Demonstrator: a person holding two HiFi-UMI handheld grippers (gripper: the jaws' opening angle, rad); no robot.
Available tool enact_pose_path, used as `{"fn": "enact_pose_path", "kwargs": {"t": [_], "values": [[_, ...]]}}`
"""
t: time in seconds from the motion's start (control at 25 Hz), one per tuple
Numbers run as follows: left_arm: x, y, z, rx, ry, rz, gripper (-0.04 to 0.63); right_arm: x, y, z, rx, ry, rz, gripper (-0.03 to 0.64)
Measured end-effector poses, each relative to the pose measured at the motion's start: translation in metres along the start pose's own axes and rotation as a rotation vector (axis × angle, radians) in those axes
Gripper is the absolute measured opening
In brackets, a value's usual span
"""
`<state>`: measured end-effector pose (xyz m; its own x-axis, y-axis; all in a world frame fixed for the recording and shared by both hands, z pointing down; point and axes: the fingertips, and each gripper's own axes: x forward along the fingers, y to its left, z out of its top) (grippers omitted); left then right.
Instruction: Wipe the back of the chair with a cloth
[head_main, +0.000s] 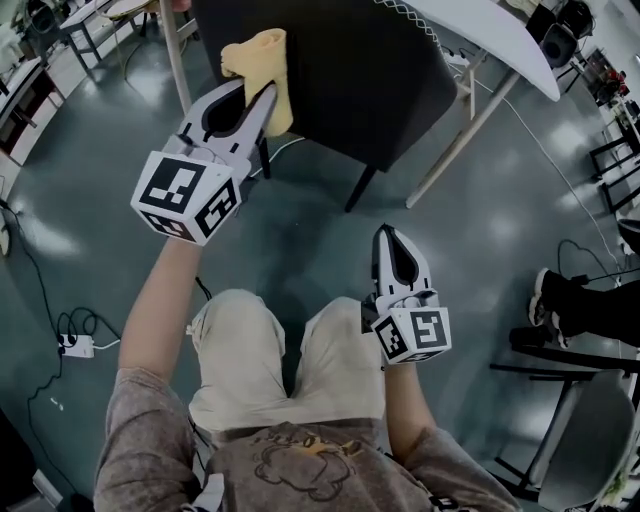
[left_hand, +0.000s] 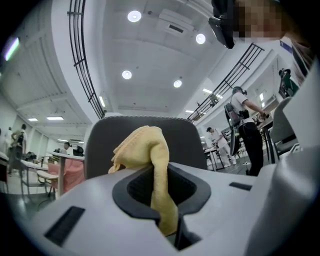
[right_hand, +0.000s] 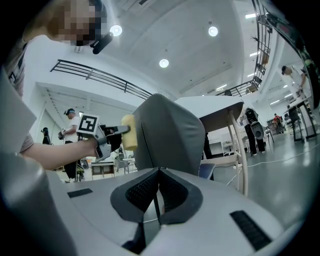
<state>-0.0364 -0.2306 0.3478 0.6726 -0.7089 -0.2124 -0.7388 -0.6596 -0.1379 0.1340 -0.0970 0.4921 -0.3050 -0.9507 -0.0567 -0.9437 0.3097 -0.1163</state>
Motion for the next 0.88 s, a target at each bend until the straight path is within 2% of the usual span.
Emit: {"fn": "enact_pose_path", "kwargs": {"t": [0.28,0.4,0.6,0.88], "values": [[-0.047,0.095,-0.053,0.035,0.092,0.21,0.052,0.003,0.001,-0.005,0.0,0.002,0.0,0.026],[-0.05,0.125,-0.076,0.033,0.12,0.266,0.052,0.006,0.003,-0.007,-0.001,0.009,0.0,0.026],[-0.036,0.152,-0.101,0.042,0.123,0.304,0.052,0.009,0.005,-0.01,-0.01,0.017,-0.002,0.026],[-0.012,0.14,-0.107,0.017,0.109,0.257,0.052,0.005,-0.002,-0.013,-0.017,0.026,-0.022,0.026]]}}
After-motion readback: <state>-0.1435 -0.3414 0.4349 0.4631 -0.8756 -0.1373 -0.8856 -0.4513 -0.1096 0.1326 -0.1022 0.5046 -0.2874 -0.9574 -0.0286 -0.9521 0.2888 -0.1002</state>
